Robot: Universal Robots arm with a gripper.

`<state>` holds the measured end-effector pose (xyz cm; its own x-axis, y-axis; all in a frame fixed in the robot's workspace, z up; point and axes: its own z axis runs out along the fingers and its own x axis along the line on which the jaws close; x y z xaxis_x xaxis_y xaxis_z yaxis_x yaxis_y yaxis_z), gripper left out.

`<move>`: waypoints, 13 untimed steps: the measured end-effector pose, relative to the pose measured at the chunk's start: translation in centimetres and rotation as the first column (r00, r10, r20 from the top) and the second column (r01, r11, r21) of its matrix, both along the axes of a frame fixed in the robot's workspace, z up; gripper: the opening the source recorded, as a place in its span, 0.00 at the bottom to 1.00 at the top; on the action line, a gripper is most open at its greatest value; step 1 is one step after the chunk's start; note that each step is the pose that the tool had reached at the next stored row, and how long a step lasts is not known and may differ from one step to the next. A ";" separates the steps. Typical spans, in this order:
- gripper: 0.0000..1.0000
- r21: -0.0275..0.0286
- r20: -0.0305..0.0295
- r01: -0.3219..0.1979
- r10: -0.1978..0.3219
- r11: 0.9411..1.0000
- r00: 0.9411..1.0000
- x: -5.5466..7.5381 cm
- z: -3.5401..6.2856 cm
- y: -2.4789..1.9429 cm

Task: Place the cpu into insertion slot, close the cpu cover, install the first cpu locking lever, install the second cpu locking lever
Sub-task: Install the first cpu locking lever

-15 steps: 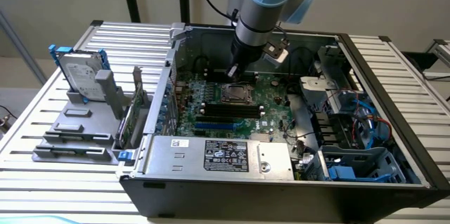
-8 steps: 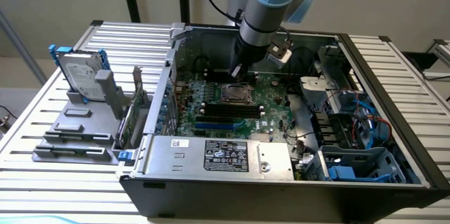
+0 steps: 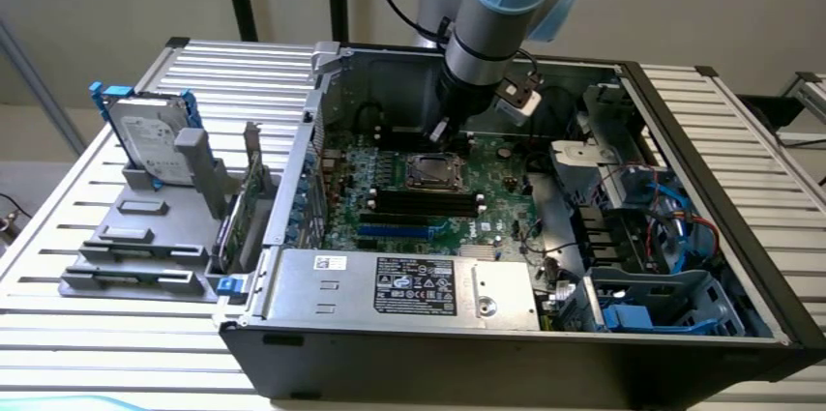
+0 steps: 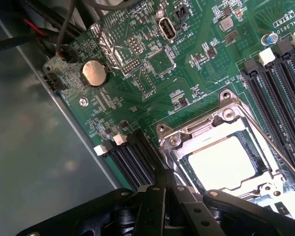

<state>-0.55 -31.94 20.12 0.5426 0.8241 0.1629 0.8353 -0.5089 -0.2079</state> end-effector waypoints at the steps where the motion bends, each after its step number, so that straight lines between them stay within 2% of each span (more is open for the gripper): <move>1: 0.11 0.000 0.000 0.000 0.000 1.000 1.000 0.1 0.00 -0.03; 6: 0.11 0.000 0.000 -0.009 0.009 1.000 1.000 0.1 -0.04 -0.27; 13: 0.11 0.000 0.000 -0.025 0.025 1.000 1.000 0.2 -0.13 -0.34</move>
